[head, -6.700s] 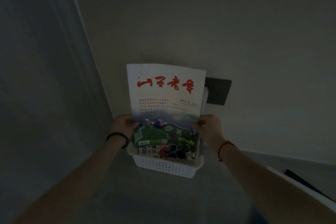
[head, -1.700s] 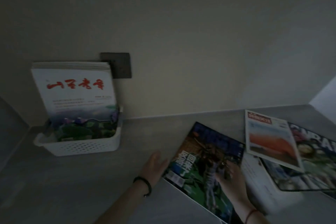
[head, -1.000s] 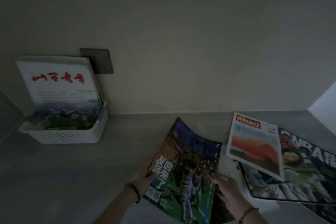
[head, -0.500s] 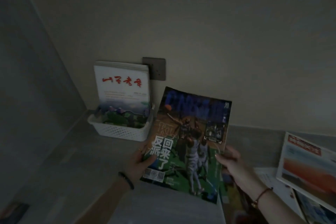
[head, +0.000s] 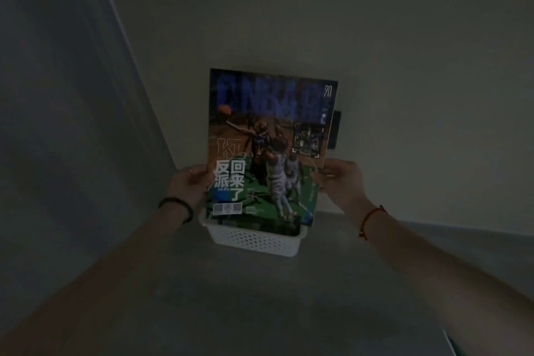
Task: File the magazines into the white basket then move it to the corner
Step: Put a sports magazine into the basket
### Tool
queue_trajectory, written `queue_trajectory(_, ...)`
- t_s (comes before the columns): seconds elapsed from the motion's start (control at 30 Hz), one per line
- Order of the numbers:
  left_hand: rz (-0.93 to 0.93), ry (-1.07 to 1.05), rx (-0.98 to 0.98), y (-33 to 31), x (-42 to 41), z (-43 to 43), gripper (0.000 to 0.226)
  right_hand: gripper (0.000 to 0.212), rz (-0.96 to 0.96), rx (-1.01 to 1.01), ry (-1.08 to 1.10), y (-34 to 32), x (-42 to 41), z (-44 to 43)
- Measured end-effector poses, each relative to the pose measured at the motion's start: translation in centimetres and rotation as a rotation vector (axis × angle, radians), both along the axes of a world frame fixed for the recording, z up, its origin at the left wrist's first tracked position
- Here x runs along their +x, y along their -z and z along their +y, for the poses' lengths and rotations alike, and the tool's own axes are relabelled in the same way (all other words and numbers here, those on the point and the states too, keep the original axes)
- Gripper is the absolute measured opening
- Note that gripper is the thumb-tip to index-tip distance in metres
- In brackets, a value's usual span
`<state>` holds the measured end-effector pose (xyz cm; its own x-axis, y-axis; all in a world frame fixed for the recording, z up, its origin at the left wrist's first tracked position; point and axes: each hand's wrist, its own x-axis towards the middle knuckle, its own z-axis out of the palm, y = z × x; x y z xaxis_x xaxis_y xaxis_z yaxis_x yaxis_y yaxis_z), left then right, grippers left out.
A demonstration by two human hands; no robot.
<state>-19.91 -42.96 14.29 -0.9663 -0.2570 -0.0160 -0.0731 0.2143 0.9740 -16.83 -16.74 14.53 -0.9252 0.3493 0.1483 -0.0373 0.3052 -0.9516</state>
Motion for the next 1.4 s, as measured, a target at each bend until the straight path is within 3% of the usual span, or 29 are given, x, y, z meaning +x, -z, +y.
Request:
queue_trajectory(0.2, -0.031, -0.004, -0.049, 2.6, -4.2, -0.7, 0.031, 0.016, -0.056, 0.073, 0.144, 3.6, -3.5, -2.5)
queue_trajectory(0.3, -0.111, 0.053, -0.051, 4.8, -5.2, -1.3, 0.011, 0.014, -0.087, 0.169, 0.158, 5.8, -4.2, -3.1)
queue_trajectory(0.37, -0.181, 0.057, 0.028, 6.5, -6.0, -1.7, 0.030, 0.012, -0.138, 0.231, 0.128, 7.1, -4.4, -3.4)
queue_trajectory(0.47, -0.227, 0.040, 0.054, 7.7, -6.6, -2.1, 0.028, 0.035, -0.183, 0.314, 0.049, 8.7, -4.6, -3.9)
queue_trajectory(0.53, -0.182, 0.021, 0.045, 7.9, -7.0, -2.0, 0.031, 0.035, -0.188, 0.275, 0.072, 9.5, -4.6, -4.0)
queue_trajectory(0.63, -0.090, 0.031, -0.118, 8.0, -7.5, -2.2, 0.030, 0.027, -0.171, 0.286, 0.127, 9.8, -4.8, -3.7)
queue_trajectory(0.77, -0.035, -0.005, -0.021, 8.2, -7.5, -1.5, 0.021, 0.018, -0.157, 0.317, 0.189, 10.0, -4.9, -3.3)
queue_trajectory(0.93, -0.042, -0.058, -0.037, 7.8, -6.7, -1.1, 0.013, 0.018, -0.232, 0.283, 0.213, 9.3, -5.5, -3.0)
queue_trajectory(1.0, -0.055, -0.072, -0.027, 7.9, -6.0, -1.1, 0.033, 0.014, -0.253, 0.264, 0.229, 8.9, -4.9, -2.6)
queue_trajectory(1.17, -0.067, 0.050, -0.216, 8.2, -0.9, 0.9, 0.032, 0.016, -0.156, 0.203, 0.202, 9.8, 1.8, -0.3)
queue_trajectory(1.4, -0.162, 0.328, -0.038, 11.9, 10.4, 11.3, 0.019, 0.022, -0.202, 0.304, 0.208, 14.5, 18.3, 6.9)
